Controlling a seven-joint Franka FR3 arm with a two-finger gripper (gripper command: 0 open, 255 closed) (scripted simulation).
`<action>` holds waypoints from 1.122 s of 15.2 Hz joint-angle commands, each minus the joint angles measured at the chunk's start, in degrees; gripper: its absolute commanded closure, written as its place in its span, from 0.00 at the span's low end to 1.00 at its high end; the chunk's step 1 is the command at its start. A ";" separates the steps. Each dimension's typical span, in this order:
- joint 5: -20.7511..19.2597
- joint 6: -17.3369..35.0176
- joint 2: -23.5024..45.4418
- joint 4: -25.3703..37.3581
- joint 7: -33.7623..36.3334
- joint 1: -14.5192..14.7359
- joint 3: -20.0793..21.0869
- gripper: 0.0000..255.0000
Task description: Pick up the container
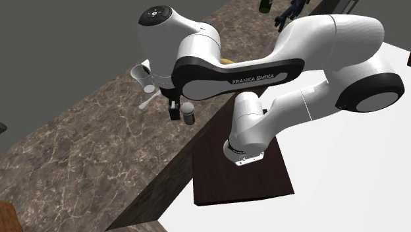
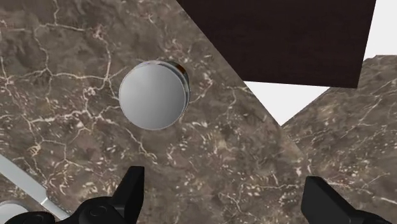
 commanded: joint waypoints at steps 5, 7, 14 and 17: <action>-6.67 8.55 -2.04 -9.91 -3.72 -4.02 -4.40 0.00; -7.51 10.26 -1.98 -11.47 -4.02 -4.56 -4.99 0.00; -8.46 15.76 -1.09 -16.13 -3.65 -5.02 -5.76 0.00; -8.51 15.69 -1.25 -16.20 -3.72 -5.08 -5.81 1.00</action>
